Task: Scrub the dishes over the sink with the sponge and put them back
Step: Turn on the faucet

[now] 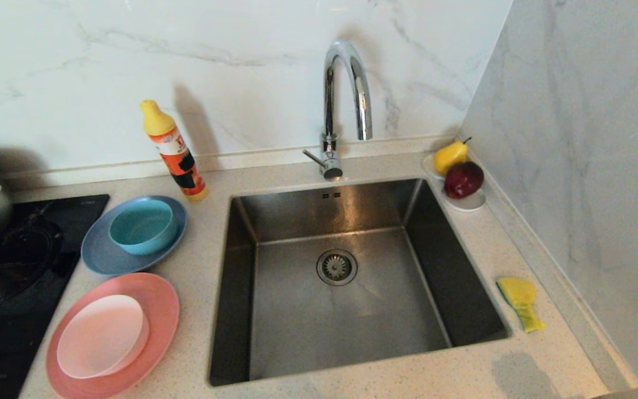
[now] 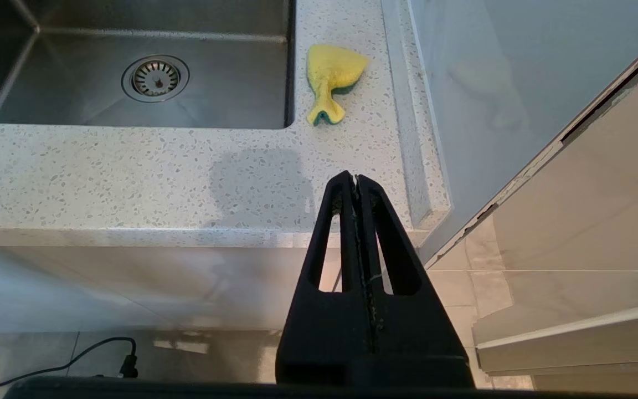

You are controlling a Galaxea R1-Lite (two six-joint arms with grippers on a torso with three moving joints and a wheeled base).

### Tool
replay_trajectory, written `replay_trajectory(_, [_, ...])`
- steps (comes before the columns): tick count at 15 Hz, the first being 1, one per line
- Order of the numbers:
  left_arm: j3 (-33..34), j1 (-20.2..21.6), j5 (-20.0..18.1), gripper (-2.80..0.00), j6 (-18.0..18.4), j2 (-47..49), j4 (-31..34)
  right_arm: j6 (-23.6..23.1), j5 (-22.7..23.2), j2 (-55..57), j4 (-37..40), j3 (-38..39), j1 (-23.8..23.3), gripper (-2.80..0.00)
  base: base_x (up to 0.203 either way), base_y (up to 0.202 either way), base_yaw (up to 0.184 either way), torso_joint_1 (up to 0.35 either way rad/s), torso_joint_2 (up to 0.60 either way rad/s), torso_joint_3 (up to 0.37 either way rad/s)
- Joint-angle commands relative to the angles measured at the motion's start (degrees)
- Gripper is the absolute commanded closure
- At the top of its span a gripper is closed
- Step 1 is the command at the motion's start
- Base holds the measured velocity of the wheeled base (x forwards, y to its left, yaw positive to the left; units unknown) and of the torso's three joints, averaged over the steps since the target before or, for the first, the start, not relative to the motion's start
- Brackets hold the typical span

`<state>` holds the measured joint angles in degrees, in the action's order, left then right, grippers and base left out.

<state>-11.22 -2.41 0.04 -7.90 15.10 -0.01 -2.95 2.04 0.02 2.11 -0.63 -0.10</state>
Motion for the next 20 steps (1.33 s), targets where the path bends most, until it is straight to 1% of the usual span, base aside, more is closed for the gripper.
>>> replay_trajectory(1, [-9.4,0.1,-7.6,0.0,-0.2,2.7,4.8,0.0,0.0,0.0,0.0,0.0,0.0,0.0,0.0,0.0,0.0,0.0,0.0,0.0])
replay_trajectory(2, [-13.3,0.1,-13.6,0.0,-0.2,6.3,6.3,0.0,0.0,0.0,0.0,0.0,0.0,0.0,0.0,0.0,0.0,0.0,0.0,0.0])
replay_trajectory(3, [-16.6,0.1,-18.3,0.0,-0.2,10.0,6.8,0.0,0.1,0.0,0.0,0.0,0.0,0.0,0.0,0.0,0.0,0.0,0.0,0.0])
replay_trajectory(4, [-19.8,0.1,-21.8,0.0,-0.2,14.5,6.6,0.0,0.1,0.0,0.0,0.0,0.0,0.0,0.0,0.0,0.0,0.0,0.0,0.0])
replay_trajectory(6, [-26.2,0.1,-25.8,0.0,0.0,24.4,5.3,0.0,0.1,0.0,0.0,0.0,0.0,0.0,0.0,0.0,0.0,0.0,0.0,0.0])
replay_trajectory(9, [-35.9,-0.2,-29.4,0.0,0.2,41.8,2.8,0.0,0.1,0.0,0.0,0.0,0.0,0.0,0.0,0.0,0.0,0.0,0.0,0.0])
replay_trajectory(13, [-47.3,-1.4,-37.2,0.0,-0.2,61.7,0.0,0.0,0.1,0.0,0.0,0.0,0.0,0.0,0.0,0.0,0.0,0.0,0.0,0.0])
replay_trajectory(15, [-50.6,-3.5,-38.5,0.0,-0.4,70.6,-3.9,0.0,0.1,0.0,0.0,0.0,0.0,0.0,0.0,0.0,0.0,0.0,0.0,0.0])
replay_trajectory(17, [-53.9,-6.1,-37.2,0.0,-0.8,78.9,-9.3,0.0,0.1,0.0,0.0,0.0,0.0,0.0,0.0,0.0,0.0,0.0,0.0,0.0])
replay_trajectory(18, [-55.8,-7.3,-36.1,0.0,-1.7,82.7,-12.3,0.0,0.1,0.0,0.0,0.0,0.0,0.0,0.0,0.0,0.0,0.0,0.0,0.0])
replay_trajectory(20, [-59.4,-9.3,-34.5,0.0,-4.9,88.8,-18.8,0.0,0.0,0.0,0.0,0.0,0.0,0.0,0.0,0.0,0.0,0.0,0.0,0.0])
